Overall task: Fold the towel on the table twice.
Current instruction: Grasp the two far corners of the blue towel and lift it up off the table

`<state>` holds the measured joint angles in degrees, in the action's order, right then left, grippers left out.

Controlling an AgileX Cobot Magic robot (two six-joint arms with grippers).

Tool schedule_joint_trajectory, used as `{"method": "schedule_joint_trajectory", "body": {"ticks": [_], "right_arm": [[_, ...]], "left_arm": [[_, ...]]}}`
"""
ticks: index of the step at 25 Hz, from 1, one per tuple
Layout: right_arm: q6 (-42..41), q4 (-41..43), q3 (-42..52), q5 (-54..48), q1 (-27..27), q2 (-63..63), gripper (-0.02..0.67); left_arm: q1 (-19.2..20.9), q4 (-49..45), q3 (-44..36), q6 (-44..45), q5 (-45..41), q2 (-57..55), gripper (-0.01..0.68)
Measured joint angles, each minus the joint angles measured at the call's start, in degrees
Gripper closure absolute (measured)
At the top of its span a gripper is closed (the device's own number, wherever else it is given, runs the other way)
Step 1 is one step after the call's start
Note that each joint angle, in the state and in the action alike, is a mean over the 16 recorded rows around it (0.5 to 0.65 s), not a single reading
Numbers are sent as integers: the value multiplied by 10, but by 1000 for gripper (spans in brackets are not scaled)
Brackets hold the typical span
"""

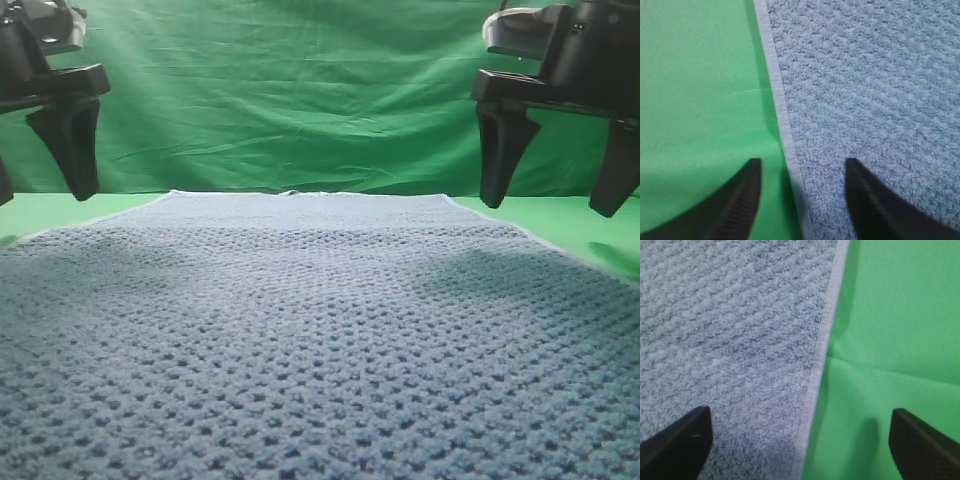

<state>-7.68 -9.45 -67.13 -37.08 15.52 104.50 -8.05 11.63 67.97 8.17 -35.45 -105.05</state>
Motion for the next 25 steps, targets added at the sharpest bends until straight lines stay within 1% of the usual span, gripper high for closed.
{"method": "schedule_joint_trajectory", "body": {"ticks": [3, 6, 17, 25], "right_arm": [[-2, 0, -1, 14, 0, 4, 11], [-5, 0, -3, 26, 0, 10, 5], [-13, 1, -7, 49, 1, 45, 5], [-27, 8, -13, 60, 13, 64, 31]], "left_arm": [[0, 3, 1, 0, 3, -9, 81], [0, 7, 2, 0, 6, -18, 37], [0, 21, 5, 0, 15, -39, 34], [0, 32, 8, 1, 21, -43, 41]]}}
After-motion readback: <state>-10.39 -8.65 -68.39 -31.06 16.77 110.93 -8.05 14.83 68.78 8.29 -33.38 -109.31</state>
